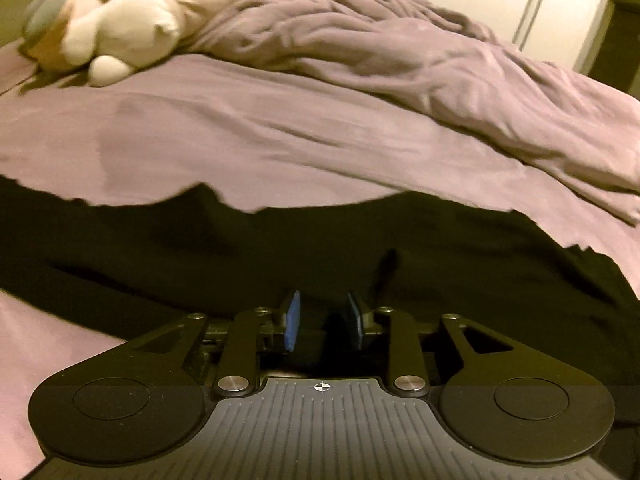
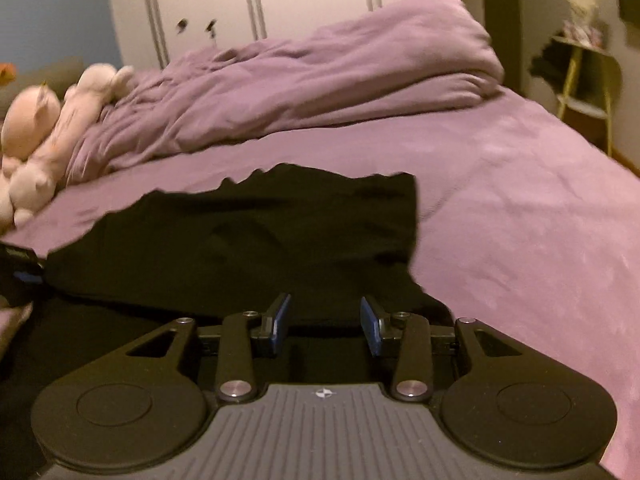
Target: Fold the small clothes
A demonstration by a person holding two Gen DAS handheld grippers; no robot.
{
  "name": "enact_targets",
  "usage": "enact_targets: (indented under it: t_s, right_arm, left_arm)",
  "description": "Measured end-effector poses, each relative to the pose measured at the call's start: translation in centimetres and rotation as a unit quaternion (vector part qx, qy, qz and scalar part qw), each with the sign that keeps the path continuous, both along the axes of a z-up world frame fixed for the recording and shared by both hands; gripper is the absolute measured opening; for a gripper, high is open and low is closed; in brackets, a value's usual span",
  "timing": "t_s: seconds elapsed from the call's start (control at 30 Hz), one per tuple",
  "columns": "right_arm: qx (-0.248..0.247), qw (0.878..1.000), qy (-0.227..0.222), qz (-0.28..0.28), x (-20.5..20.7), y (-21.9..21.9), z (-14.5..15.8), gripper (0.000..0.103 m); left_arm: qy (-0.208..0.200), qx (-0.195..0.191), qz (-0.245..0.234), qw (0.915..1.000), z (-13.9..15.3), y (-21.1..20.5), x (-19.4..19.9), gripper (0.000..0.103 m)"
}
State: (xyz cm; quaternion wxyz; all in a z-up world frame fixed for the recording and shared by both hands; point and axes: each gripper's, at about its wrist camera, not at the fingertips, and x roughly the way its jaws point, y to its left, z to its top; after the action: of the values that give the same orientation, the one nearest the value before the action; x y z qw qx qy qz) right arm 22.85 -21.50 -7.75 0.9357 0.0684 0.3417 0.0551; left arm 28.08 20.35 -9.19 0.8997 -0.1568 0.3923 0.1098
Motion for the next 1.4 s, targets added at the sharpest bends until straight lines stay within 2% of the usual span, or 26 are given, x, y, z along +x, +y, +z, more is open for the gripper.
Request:
enact_targets:
  t_s: [0.1,0.17,0.23,0.33,0.4,0.5,0.6,0.7,0.77,0.83,1.0,1.03,1.07,1.2,1.3,1.4]
  right_arm:
    - [-0.029,1.0,0.005,0.009,1.0,1.2,-0.6,0.038]
    - [-0.056,0.997,0.052,0.01,2.1,1.7,-2.0,0.038]
    - [-0.064,0.997,0.046,0.009,1.9,2.2,-2.0,0.038]
    - [-0.056,0.997,0.052,0.009,1.0,2.7,-1.3,0.04]
    - [-0.048,0.997,0.056,0.01,0.0,3.1,-1.1,0.041]
    - [-0.054,0.997,0.058,0.016,-1.6,3.8,-0.8,0.043]
    - [-0.038,0.997,0.07,0.011,-3.0,4.3,-0.2,0.044]
    - [-0.014,0.996,0.083,0.007,-4.0,4.8,0.1,0.045]
    - [-0.02,0.996,0.087,0.012,-4.5,5.4,0.2,0.045]
    - [-0.033,0.995,0.091,0.016,-4.6,6.1,0.3,0.045]
    - [-0.048,0.994,0.101,0.017,-4.5,7.3,0.3,0.045]
    - [-0.048,0.993,0.103,0.018,-4.5,7.4,0.4,0.045]
    - [-0.05,0.993,0.104,0.019,-4.6,7.6,0.4,0.045]
    - [-0.055,0.993,0.103,0.022,-4.8,7.7,0.6,0.045]
    - [-0.045,0.994,0.099,0.016,-4.9,7.2,1.0,0.045]
    - [-0.034,0.995,0.092,0.009,-5.2,6.3,1.6,0.045]
  left_arm:
    - [-0.001,-0.02,0.026,0.9995,0.5,2.4,-1.6,0.04]
    - [-0.003,-0.043,0.041,0.9983,0.6,4.1,-3.0,0.045]
    - [-0.001,-0.049,0.059,0.9971,0.6,5.6,-4.3,0.057]
    - [0.0,-0.055,0.081,0.9952,-0.1,8.6,-6.0,0.057]
    - [-0.011,-0.085,0.107,0.9906,-0.4,10.8,-6.7,0.057]
    - [-0.051,-0.149,0.163,0.9741,-0.7,14.6,-8.1,0.058]
    - [-0.078,-0.177,0.227,0.9546,-1.5,18.5,-9.6,0.056]
    - [-0.111,-0.222,0.272,0.9296,-2.8,22.2,-11.2,0.041]
    - [-0.129,-0.259,0.297,0.9102,-3.7,24.5,-11.9,0.022]
    - [-0.143,-0.288,0.313,0.8938,-4.4,26.3,-12.1,0.015]
    - [-0.171,-0.321,0.363,0.8581,-5.8,28.8,-12.6,0.011]
    - [-0.172,-0.325,0.361,0.8574,-5.9,29.1,-12.5,0.008]
    - [-0.172,-0.321,0.354,0.8615,-5.7,29.2,-12.1,0.008]
    - [-0.169,-0.246,0.295,0.9076,-3.5,27.8,-11.1,0.007]
    - [-0.191,-0.21,0.237,0.9291,-0.4,25.4,-11.0,0.007]
    - [-0.217,-0.159,0.129,0.9544,4.7,20.3,-9.3,0.007]
